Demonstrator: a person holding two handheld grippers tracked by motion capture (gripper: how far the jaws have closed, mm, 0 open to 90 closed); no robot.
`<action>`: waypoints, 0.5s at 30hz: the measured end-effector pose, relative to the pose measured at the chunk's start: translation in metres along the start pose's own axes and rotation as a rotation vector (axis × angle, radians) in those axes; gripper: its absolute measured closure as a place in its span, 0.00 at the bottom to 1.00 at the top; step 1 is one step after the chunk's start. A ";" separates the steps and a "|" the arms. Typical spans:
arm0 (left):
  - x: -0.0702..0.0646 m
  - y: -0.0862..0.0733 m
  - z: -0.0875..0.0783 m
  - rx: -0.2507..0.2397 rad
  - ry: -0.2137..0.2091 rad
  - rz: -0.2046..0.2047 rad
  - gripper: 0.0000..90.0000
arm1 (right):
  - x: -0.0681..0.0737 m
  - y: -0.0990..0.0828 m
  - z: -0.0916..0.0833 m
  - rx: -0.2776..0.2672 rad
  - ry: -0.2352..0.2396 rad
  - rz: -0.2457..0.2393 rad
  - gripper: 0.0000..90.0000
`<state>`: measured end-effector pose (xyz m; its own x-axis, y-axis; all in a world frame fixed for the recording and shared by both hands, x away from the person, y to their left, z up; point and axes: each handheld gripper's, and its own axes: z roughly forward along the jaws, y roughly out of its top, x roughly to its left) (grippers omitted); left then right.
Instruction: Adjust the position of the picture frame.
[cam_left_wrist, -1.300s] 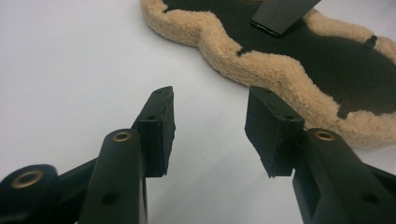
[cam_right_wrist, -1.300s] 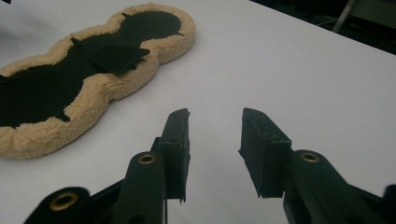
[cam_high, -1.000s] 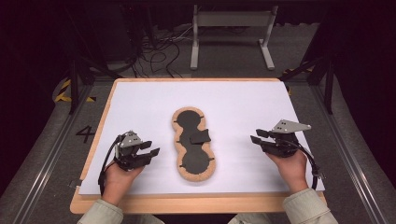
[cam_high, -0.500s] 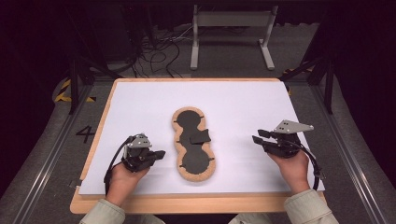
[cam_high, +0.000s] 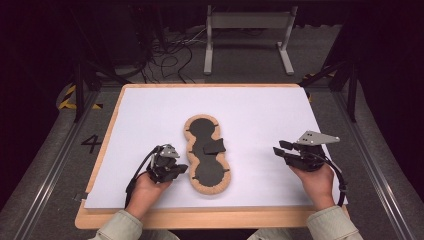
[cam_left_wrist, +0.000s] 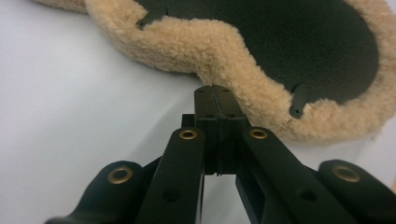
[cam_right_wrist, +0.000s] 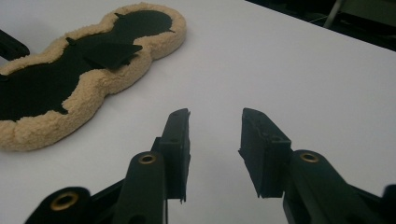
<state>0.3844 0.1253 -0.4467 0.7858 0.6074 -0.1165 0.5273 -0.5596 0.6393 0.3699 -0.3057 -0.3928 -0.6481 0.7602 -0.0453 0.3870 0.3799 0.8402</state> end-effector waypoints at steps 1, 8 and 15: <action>0.000 0.001 0.002 0.005 -0.001 -0.003 1.00 | 0.000 -0.001 0.000 0.001 0.000 0.000 0.70; -0.002 0.004 0.008 0.017 0.000 0.001 1.00 | -0.001 -0.004 -0.002 0.009 -0.003 0.005 0.69; -0.002 0.004 0.010 0.028 -0.002 -0.011 1.00 | 0.001 -0.005 0.000 0.016 0.009 0.007 0.69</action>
<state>0.3882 0.1168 -0.4518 0.7804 0.6127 -0.1253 0.5451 -0.5682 0.6164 0.3670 -0.3070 -0.3972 -0.6514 0.7580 -0.0345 0.4015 0.3830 0.8319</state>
